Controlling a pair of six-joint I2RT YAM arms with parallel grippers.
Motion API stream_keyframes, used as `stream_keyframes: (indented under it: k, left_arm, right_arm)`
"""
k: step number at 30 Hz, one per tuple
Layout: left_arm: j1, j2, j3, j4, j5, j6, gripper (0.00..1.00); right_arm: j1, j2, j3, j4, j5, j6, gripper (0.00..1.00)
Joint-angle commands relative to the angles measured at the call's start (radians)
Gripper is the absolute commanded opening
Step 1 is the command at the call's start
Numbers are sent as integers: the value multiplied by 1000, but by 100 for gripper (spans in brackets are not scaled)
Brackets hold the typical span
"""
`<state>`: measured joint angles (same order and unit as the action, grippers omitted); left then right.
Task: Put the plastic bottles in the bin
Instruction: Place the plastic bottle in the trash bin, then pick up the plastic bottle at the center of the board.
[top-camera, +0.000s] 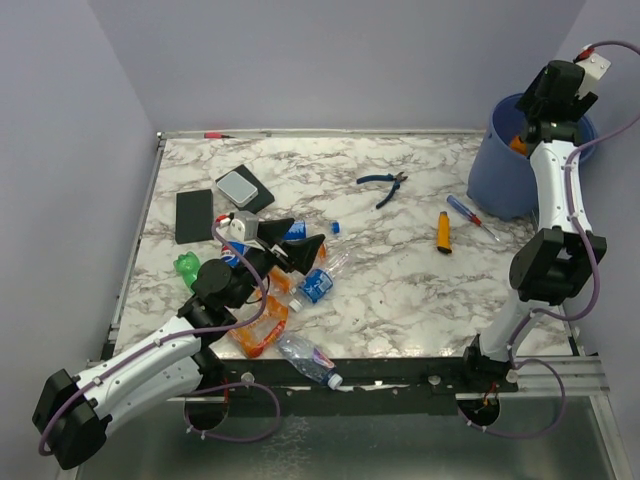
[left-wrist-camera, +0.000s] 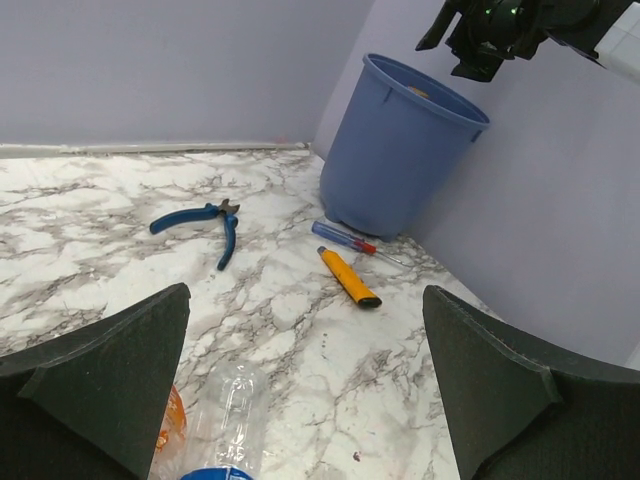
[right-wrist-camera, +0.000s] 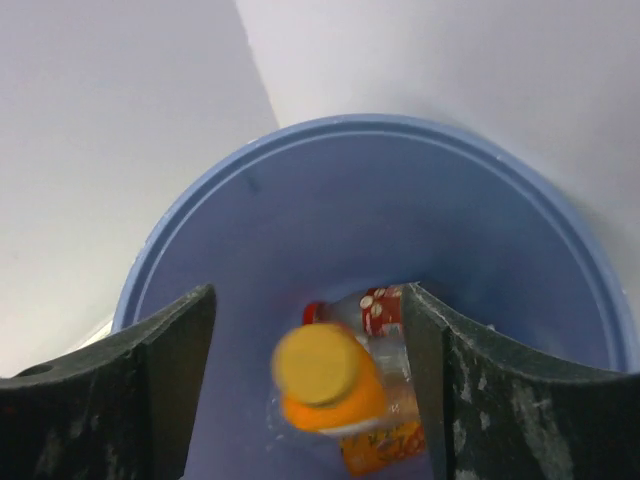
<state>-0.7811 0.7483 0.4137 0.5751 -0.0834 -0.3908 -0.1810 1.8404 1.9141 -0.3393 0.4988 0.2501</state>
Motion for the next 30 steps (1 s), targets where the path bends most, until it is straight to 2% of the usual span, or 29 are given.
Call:
stream_keyframes:
  k: [1,8,13,18,22,25,30]
  left_arm:
    - [-4,1,31,-24,-7,18,99]
    - [-4,7,35,-45,-43,24,99]
    - [-4,30,65,-126,-155,9,99]
    - [-4,64,119,-250,-326,-11,99]
    - [-5,85,153,-324,-396,35,99]
    - [-33,128,220,-423,-341,152,99]
    - [-211,273,394,-718,-403,262,99]
  right_arm:
    - [-2,-5,36,-38,-95,82,79]
    - [7,-159,-37,136,-253,176,83]
    - [131,-332,-151,263,-338,195,86]
    - [424,-573,-445,415,-382,145,86]
    - [627,-726,-768,466,-440,213,85]
    - [696,-822,-977,471,-463,298,84]
    - [704,-1033,-1265,386,-405,393,84]
